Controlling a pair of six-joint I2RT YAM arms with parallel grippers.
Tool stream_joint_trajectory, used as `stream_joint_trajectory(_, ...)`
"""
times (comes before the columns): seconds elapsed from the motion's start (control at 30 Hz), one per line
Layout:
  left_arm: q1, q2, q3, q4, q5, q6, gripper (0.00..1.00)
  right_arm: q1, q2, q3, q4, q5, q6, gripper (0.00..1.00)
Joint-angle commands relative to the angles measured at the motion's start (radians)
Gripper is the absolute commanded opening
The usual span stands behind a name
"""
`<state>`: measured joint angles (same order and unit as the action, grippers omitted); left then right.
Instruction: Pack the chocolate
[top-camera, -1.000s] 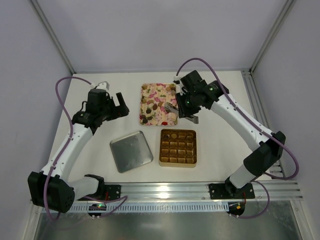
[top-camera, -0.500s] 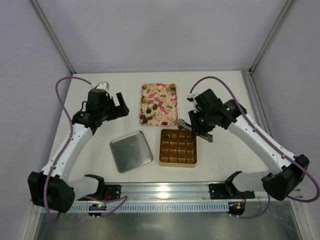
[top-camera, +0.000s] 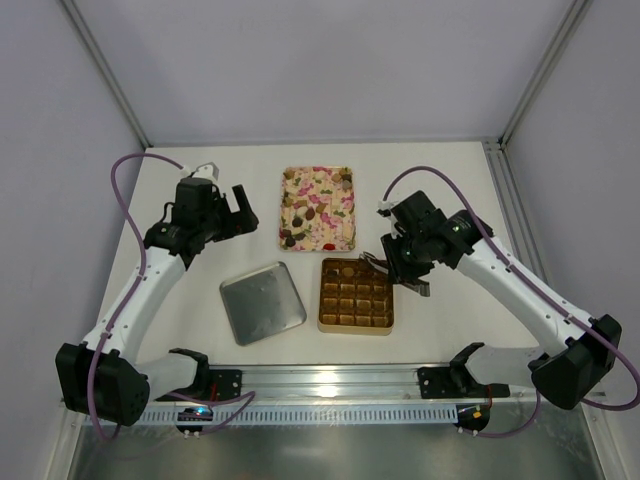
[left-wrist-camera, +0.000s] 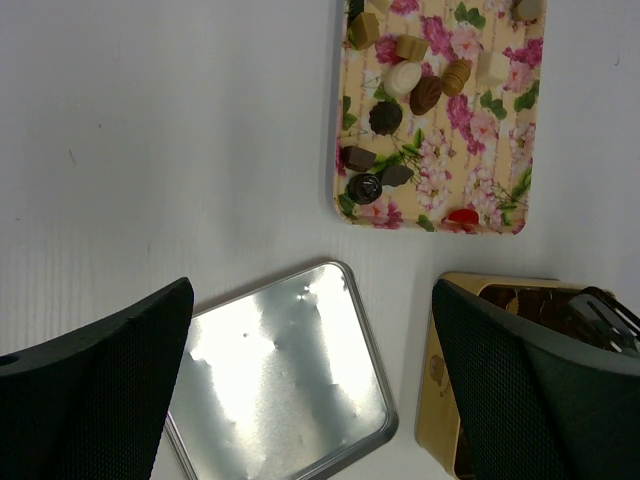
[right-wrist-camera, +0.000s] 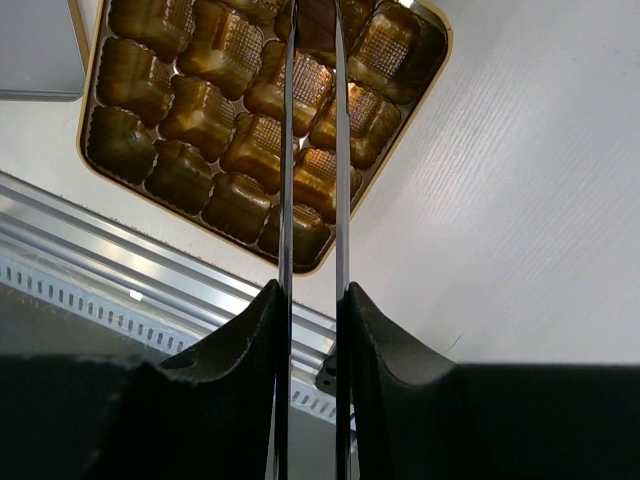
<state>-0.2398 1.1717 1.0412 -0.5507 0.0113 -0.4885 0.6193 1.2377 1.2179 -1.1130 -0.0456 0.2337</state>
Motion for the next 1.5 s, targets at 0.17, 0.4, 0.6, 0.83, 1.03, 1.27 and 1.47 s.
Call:
stream_joint_trajectory(0.17, 0.002, 0.005, 0.028, 0.008, -0.002, 0.013, 1.00, -0.003, -0.040, -0.014, 0.028, -0.008, 0.004, 0.38)
stream_joint_trajectory(0.4, 0.002, 0.005, 0.028, 0.008, -0.002, 0.016, 1.00, -0.003, -0.032, 0.000, 0.025, 0.001, 0.000, 0.41)
stream_joint_trajectory(0.6, 0.002, 0.006, 0.028, 0.008, -0.004, 0.016, 1.00, -0.003, -0.035, 0.031, 0.009, 0.006, -0.007, 0.43)
stream_joint_trajectory(0.83, 0.002, 0.008, 0.029, 0.008, -0.004, 0.016, 1.00, -0.003, 0.057, 0.190, 0.012, -0.013, -0.030, 0.43)
stream_joint_trajectory(1.03, 0.000, 0.009, 0.028, 0.008, -0.004, 0.014, 1.00, -0.001, 0.244, 0.313, 0.091, -0.094, -0.040, 0.42)
stream_joint_trajectory(1.27, 0.000, 0.014, 0.029, 0.008, -0.004, 0.016, 1.00, 0.025, 0.466, 0.518, 0.096, -0.106, -0.063, 0.43)
stream_joint_trajectory(1.47, 0.002, 0.014, 0.028, 0.006, -0.002, 0.018, 0.99, 0.042, 0.603, 0.632, 0.062, -0.089, -0.109, 0.43)
